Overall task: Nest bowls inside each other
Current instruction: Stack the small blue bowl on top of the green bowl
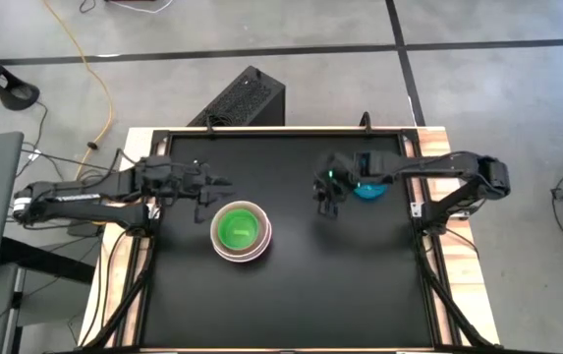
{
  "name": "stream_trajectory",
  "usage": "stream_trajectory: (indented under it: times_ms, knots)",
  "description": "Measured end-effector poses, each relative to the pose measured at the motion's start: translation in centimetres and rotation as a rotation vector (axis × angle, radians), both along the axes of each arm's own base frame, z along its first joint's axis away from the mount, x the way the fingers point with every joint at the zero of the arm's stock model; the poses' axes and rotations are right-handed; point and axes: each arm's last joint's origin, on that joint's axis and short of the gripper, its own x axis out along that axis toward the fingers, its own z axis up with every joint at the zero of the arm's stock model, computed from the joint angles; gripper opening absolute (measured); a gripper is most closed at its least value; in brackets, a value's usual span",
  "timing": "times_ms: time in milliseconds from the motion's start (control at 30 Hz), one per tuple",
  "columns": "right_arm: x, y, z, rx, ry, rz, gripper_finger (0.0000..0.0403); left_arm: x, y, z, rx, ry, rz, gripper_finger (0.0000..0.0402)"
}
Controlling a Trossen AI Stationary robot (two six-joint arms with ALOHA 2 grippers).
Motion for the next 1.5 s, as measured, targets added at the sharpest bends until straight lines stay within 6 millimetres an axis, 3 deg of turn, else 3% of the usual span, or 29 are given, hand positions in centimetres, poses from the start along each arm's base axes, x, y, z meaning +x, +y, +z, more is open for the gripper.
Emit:
stream_trajectory:
  times_ms: [367, 633, 767, 1133, 1267, 1500]
  knots:
    - [-4.1, -8.9, -0.7, 0.005, 0.132, -0.279, 0.0178, -4.3, -1.7, -2.8, -0.088, -0.131, -0.041, 0.0126]
    - [-8.3, -12.1, 1.4, 0.029, 0.037, -0.406, 0.0178, -6.0, -2.5, -4.2, -0.072, -0.209, -0.052, 0.0126]
    - [-10.6, -12.2, 1.3, 0.024, -0.038, -0.510, 0.0178, -6.5, -2.6, -4.3, -0.044, -0.234, -0.059, 0.0126]
    - [-16.4, -11.5, -3.9, 0.103, 0.028, -0.905, 0.0178, -6.6, -2.5, -5.5, -0.040, -0.230, -0.035, 0.0126]
    - [-17.4, -11.4, -5.5, 0.169, 0.098, -0.983, 0.0178, -6.6, -2.5, -5.3, -0.048, -0.249, -0.046, 0.0126]
    - [-17.9, -10.6, -8.5, 0.234, 0.225, -0.974, 0.0178, -6.5, -2.6, -5.3, -0.055, -0.250, -0.056, 0.0126]
